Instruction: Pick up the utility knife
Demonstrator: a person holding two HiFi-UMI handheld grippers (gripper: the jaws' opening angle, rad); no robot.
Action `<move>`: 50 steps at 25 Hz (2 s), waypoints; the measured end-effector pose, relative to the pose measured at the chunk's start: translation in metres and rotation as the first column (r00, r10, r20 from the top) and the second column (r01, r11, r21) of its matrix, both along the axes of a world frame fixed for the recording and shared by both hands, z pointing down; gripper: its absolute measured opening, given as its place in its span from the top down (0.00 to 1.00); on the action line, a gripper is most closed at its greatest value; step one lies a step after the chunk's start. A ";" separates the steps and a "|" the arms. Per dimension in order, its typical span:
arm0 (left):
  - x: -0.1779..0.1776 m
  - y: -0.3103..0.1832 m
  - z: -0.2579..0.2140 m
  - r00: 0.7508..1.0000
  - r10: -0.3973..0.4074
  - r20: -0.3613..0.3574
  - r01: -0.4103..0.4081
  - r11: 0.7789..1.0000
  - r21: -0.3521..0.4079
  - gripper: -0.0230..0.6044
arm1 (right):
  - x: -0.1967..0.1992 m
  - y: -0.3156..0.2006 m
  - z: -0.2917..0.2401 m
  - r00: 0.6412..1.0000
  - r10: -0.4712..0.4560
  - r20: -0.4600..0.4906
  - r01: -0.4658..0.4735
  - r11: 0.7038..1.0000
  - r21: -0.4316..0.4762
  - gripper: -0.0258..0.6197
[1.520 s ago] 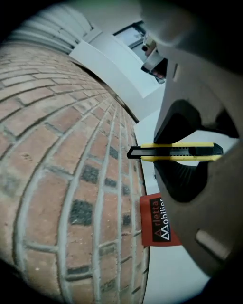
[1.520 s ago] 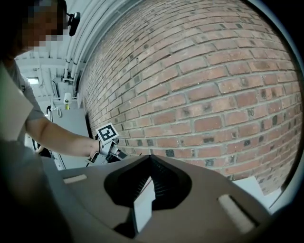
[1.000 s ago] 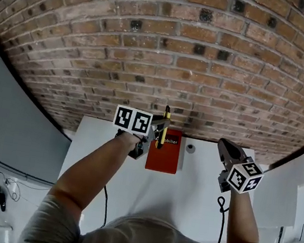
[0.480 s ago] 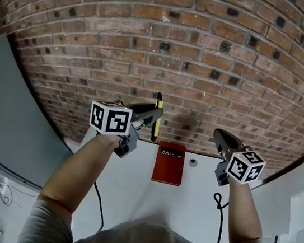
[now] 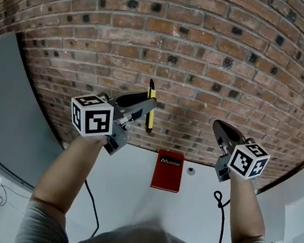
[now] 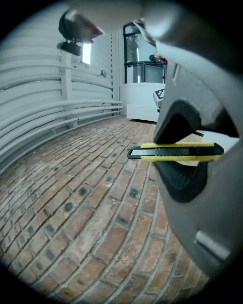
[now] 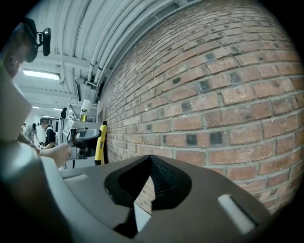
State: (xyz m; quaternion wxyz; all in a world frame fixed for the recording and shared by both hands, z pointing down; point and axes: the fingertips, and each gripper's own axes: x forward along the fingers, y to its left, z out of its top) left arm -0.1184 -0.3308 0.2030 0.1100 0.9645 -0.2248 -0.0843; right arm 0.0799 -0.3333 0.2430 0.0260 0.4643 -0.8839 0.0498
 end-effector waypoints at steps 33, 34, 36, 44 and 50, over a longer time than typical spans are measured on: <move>0.006 0.030 -0.043 0.999 0.030 -0.028 -0.027 0.995 0.096 0.77 | 0.008 0.015 -0.029 1.000 0.016 -0.007 -0.016 0.998 0.066 0.95; 0.006 0.031 -0.043 0.999 0.031 -0.028 -0.028 0.995 0.097 0.77 | 0.008 0.015 -0.029 1.000 0.014 -0.007 -0.013 0.998 0.063 0.95; 0.007 0.031 -0.043 0.999 0.033 -0.026 -0.030 0.995 0.098 0.77 | 0.007 0.015 -0.029 1.000 0.010 -0.005 -0.009 0.998 0.058 0.95; 0.008 0.032 -0.045 0.999 0.040 -0.023 -0.037 0.994 0.101 0.77 | 0.005 0.017 -0.030 1.000 0.005 -0.006 -0.005 0.998 0.057 0.95; 0.009 0.033 -0.045 0.999 0.044 -0.019 -0.042 0.994 0.103 0.77 | 0.004 0.018 -0.031 1.000 0.002 -0.004 -0.002 0.999 0.054 0.95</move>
